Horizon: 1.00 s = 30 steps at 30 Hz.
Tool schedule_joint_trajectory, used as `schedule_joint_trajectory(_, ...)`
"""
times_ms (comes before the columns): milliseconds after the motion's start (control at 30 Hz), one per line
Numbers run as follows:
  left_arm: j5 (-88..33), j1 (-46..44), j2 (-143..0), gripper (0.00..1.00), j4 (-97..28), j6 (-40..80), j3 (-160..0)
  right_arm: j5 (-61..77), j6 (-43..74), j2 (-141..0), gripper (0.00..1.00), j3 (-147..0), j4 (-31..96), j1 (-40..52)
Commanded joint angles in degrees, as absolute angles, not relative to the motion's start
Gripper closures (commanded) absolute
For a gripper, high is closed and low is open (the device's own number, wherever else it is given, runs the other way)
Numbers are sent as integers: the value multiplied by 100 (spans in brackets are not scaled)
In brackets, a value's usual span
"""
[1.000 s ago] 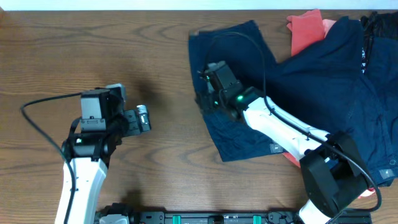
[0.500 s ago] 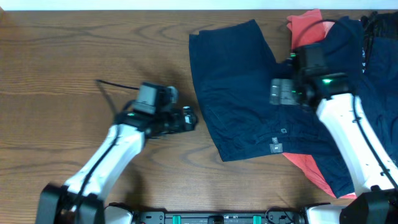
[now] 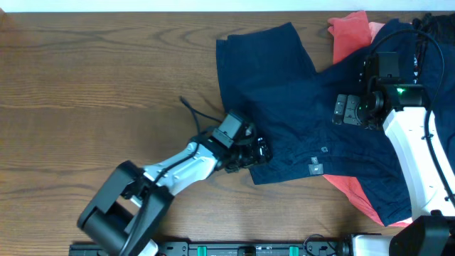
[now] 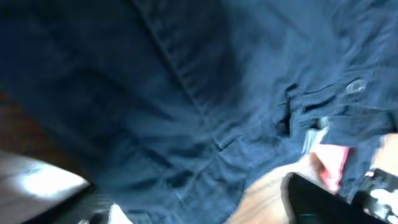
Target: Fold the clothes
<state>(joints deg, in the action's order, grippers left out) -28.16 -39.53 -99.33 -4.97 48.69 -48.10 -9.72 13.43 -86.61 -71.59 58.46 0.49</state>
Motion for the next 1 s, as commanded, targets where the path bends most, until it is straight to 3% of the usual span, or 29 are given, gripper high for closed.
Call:
schedule_joint_trajectory(0,-2766,-4075,-10289,56,-631,5328,-4770,-1009,1433,-8615,1,-7216,5876,16)
schedule_joint_trajectory(67,-2766,-4062,-10283,87,-707,5297,-4770,-1009,1433,-8615,1,-7216,5876,16)
schedule_joint_trajectory(100,-2794,-4014,-10252,94,-755,5170,-4770,-1011,1433,-8615,1,-7216,5876,16)
schedule_joint_trajectory(267,-2486,-3072,-9686,94,-1946,4016,-4831,-1009,1433,-8615,1,-7216,5902,16)
schedule_joint_trajectory(433,-1000,-1041,-8823,94,-3395,2331,-5310,-869,1433,-8615,1,-7216,5918,16)
schedule_joint_trajectory(567,-757,600,-8527,94,-3494,1931,-5955,-309,1431,-8615,1,-7216,5905,16)
schedule_joint_trajectory(600,-875,910,-8512,87,-3496,1931,-6095,-143,1428,-8615,1,-7216,5896,19)
schedule_joint_trajectory(667,-1308,1422,-8506,45,-3520,1931,-6316,189,1352,-8624,1,-7216,5889,19)
schedule_joint_trajectory(767,-2053,1872,-8506,2,-3778,1931,-6399,458,1151,-8661,1,-7214,5902,27)
schedule_joint_trajectory(967,-2958,1653,-8508,2,-5612,1927,-6386,462,1105,-8855,1,-7089,5918,45)
